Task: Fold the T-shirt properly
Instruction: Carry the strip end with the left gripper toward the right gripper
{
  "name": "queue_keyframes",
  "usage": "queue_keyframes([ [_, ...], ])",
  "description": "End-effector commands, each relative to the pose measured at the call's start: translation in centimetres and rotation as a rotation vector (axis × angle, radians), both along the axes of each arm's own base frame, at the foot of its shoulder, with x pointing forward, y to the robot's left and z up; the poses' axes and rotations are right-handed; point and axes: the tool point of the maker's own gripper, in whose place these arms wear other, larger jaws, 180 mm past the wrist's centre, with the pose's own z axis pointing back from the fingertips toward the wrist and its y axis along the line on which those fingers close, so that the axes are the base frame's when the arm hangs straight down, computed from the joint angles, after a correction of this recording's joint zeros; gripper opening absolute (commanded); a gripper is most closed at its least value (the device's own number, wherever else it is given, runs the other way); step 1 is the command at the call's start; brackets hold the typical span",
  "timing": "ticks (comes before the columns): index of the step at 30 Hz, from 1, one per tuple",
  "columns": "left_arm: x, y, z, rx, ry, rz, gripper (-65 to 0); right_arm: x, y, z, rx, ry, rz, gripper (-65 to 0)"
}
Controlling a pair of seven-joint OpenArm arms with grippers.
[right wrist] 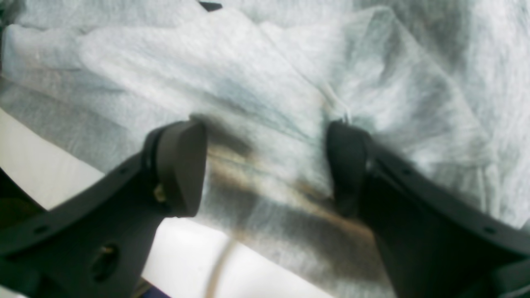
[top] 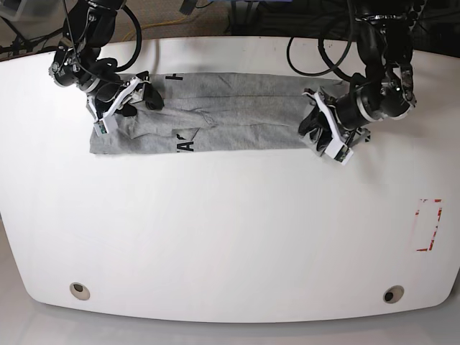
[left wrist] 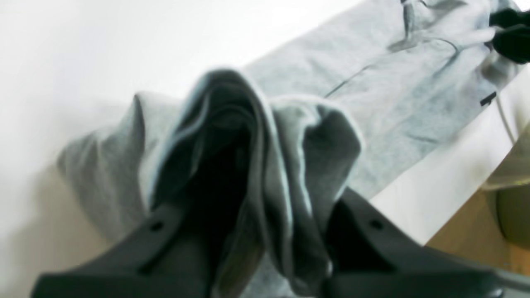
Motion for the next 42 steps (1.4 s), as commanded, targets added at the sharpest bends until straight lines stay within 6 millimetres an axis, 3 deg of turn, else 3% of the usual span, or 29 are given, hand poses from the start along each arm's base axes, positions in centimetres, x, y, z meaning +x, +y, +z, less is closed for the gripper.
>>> queue_keyframes([
  [1,0.6,-1.5,1.5,-0.039,-0.053,-0.036,-62.6,-1.2,0.1,-1.0,-0.025,0.068,0.017,-21.9],
  [8,-0.2,-5.5,1.4,-0.092,-0.023,-0.102,-62.6,-1.2,0.2,-1.0,-0.025,0.069,0.017,-21.9],
  [12,0.0,-6.1,1.5,-0.086,-0.028,-0.122,-62.2,-1.2,0.2,-1.0,-0.023,0.069,0.016,-21.9],
  [22,1.5,-7.4,1.0,-0.059,-0.03,-0.101,-47.6,-1.2,0.3,-1.0,-0.022,0.069,0.016,-21.9],
  [28,0.0,-10.8,0.9,-0.064,-0.022,-0.218,-38.1,-1.2,0.3,-1.0,-0.022,0.067,0.016,-21.9],
  [34,-0.1,-12.5,2.8,-0.074,-0.056,-0.231,-28.1,-1.1,0.3,-1.0,-0.022,0.066,0.016,-21.9],
  [42,0.7,-12.9,5.6,-0.103,-0.104,-0.168,-26.9,-1.1,0.2,-1.0,-0.023,0.066,0.016,-22.0],
])
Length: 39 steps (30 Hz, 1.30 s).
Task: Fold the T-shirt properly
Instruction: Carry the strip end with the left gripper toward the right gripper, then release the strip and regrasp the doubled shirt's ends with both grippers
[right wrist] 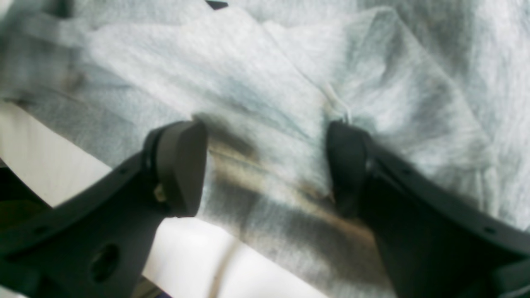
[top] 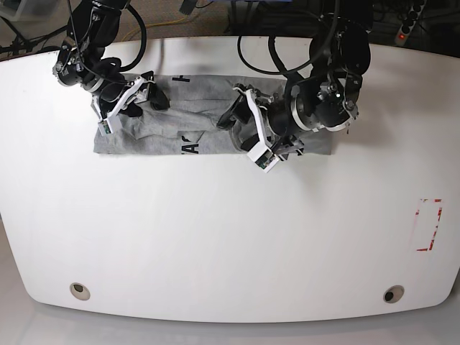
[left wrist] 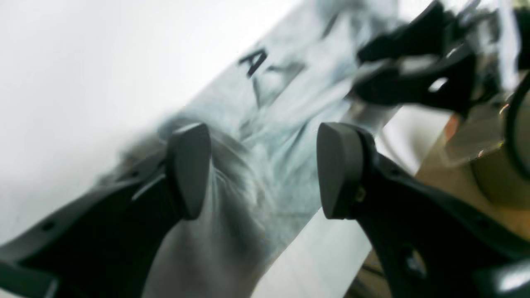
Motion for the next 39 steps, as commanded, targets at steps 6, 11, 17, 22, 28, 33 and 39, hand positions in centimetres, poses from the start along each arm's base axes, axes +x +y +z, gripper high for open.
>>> queue_keyframes([
  [6,0.7,-0.4,2.0,-0.011,-0.07,-0.027,-26.8,-1.2,-0.5,-1.0,-0.049,0.072,0.019,-22.0],
  [11,1.0,1.3,1.6,0.03,-0.079,-0.009,-26.8,-0.7,-0.6,-0.8,-0.048,0.061,0.018,-22.0],
  [17,1.6,6.8,0.0,0.101,-0.047,0.109,-27.1,1.0,-1.0,2.3,-0.11,-0.042,0.031,-21.7],
  [22,1.2,10.3,-1.4,0.142,-0.005,0.192,-28.9,2.0,-2.6,5.8,-0.21,-0.112,0.026,-20.9],
  [28,0.3,12.6,-4.7,0.131,0.085,0.271,-55.3,2.9,-7.6,8.0,-0.279,-0.13,-0.118,-8.2],
  [33,-0.5,14.1,-6.8,0.138,0.122,0.294,-61.2,3.0,-11.5,8.0,-0.269,-0.119,-0.238,-3.0],
  [39,-1.6,13.8,-6.7,0.141,0.114,0.259,-61.4,2.6,-13.7,4.4,-0.177,-0.003,-0.286,-3.0],
])
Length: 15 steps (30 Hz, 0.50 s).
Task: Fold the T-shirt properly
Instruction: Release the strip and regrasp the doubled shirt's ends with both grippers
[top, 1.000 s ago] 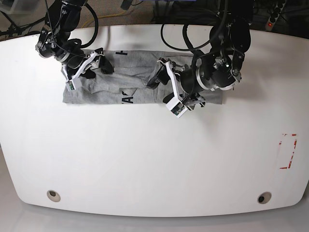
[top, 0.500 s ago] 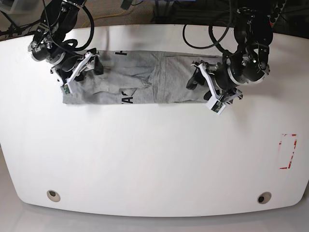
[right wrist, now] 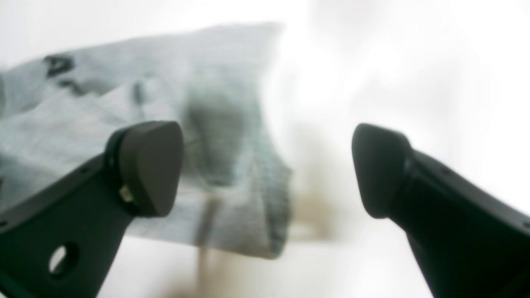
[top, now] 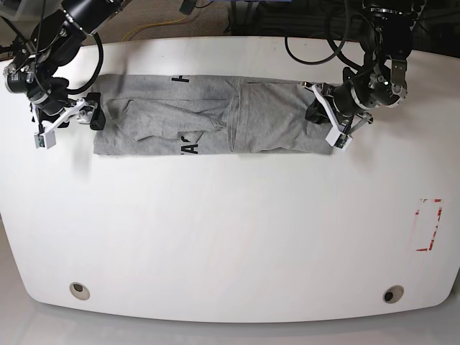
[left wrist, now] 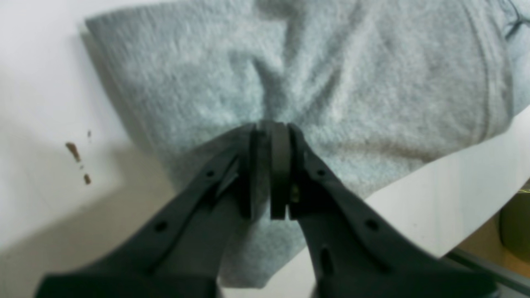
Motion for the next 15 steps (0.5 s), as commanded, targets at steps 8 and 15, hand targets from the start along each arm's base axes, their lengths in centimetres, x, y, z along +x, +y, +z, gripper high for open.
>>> queue_keyframes([
  [8,-0.4,0.8,2.3,0.007,-0.108,-0.09,-61.4,-0.2,2.7,-3.2,0.148,0.041,-0.006,-3.0],
  [15,-1.1,1.8,-0.4,-0.002,-0.021,-0.057,-61.4,0.1,7.6,-3.3,0.176,0.034,0.086,-3.0],
])
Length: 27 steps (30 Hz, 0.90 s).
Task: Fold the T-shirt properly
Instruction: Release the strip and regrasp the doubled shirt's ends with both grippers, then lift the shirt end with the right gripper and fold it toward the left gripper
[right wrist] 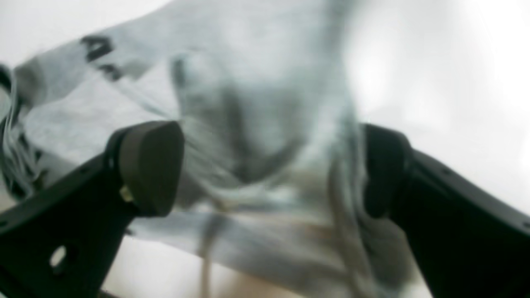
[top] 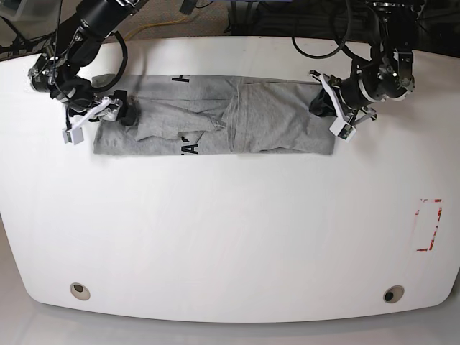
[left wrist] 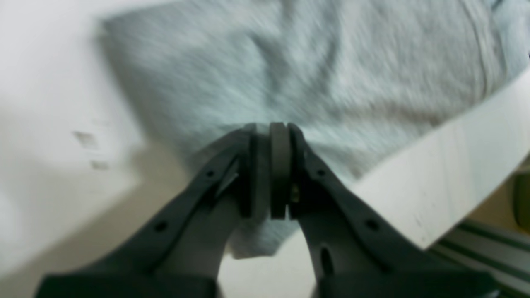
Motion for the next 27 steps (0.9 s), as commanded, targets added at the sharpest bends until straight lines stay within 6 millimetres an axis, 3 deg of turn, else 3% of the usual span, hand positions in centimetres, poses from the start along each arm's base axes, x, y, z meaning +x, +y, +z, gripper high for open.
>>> queue_keyframes([
  [1,0.8,0.7,-0.1,-0.001,-0.008,0.012,-61.4,0.4,1.6,0.8,-0.005,-0.019,0.04,-3.0],
  [6,0.9,0.9,-0.6,-0.005,0.006,0.021,-61.4,0.6,3.0,0.7,0.011,-0.024,0.057,-3.3],
  [8,0.9,0.9,-0.6,-0.005,0.007,0.022,-61.4,0.8,3.0,0.7,0.013,-0.031,0.054,-7.3],
  [10,0.9,0.9,-0.6,-0.005,0.007,0.022,-61.4,1.1,3.1,0.9,0.013,-0.046,0.051,-16.5],
  [15,0.9,0.8,-0.7,-0.007,0.01,0.02,-61.2,1.4,2.6,1.4,-0.001,-0.067,0.046,-56.0],
  [17,0.8,0.7,-0.7,-0.008,0.01,0.019,-61.2,1.4,2.1,1.5,-0.015,-0.065,0.05,-63.7],
  [22,1.0,0.5,-0.6,-0.012,0.006,0.018,-61.2,1.5,1.1,3.5,-0.089,-0.108,0.062,-65.0],
  [27,2.3,-1.7,0.0,-0.055,-0.02,-0.001,-61.2,1.2,0.5,6.7,-0.207,-0.151,0.092,-65.0],
])
